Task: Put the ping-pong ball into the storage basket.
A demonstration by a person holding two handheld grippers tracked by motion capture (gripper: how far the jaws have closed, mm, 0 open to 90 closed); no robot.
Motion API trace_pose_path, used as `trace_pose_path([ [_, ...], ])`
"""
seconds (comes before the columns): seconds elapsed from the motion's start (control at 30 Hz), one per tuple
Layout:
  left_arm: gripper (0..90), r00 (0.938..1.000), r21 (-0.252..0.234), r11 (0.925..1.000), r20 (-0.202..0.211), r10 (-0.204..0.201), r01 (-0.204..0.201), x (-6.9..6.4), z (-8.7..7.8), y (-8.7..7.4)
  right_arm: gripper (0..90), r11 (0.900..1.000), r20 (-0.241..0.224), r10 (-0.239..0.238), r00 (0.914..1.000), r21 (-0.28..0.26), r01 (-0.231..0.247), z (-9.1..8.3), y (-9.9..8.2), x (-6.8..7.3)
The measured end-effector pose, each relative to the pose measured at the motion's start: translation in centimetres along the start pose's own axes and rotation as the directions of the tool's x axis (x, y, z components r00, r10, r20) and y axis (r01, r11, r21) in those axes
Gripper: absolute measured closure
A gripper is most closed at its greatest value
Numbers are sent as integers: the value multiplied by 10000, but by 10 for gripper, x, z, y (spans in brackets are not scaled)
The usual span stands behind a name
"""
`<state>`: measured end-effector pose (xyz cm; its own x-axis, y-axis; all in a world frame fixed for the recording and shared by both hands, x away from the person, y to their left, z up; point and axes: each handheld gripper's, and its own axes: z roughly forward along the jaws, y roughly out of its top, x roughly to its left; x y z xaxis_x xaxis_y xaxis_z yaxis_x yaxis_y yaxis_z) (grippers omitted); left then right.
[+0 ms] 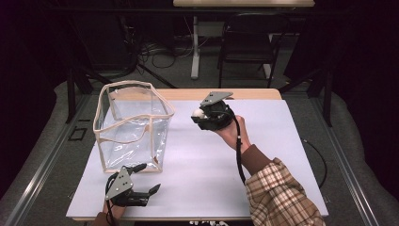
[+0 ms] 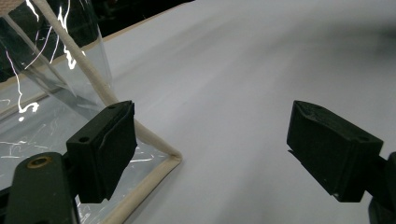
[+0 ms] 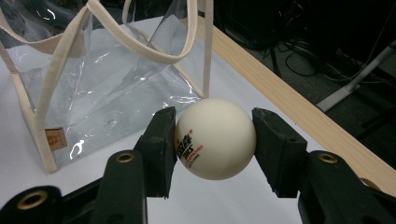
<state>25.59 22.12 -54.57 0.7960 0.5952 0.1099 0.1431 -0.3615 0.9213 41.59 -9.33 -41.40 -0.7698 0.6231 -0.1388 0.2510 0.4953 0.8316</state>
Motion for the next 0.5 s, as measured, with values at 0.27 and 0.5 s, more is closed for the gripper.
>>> trace_pose_path([
  [0.27,159,10000,11,10000,-1,3,-3,0,0,0,510,9999,-31,-126,9999,-24,126,2,6,1],
  [0.5,159,10000,2,10000,22,2,-2,0,0,0,511,9998,10,-181,9998,-34,181,3,12,1],
])
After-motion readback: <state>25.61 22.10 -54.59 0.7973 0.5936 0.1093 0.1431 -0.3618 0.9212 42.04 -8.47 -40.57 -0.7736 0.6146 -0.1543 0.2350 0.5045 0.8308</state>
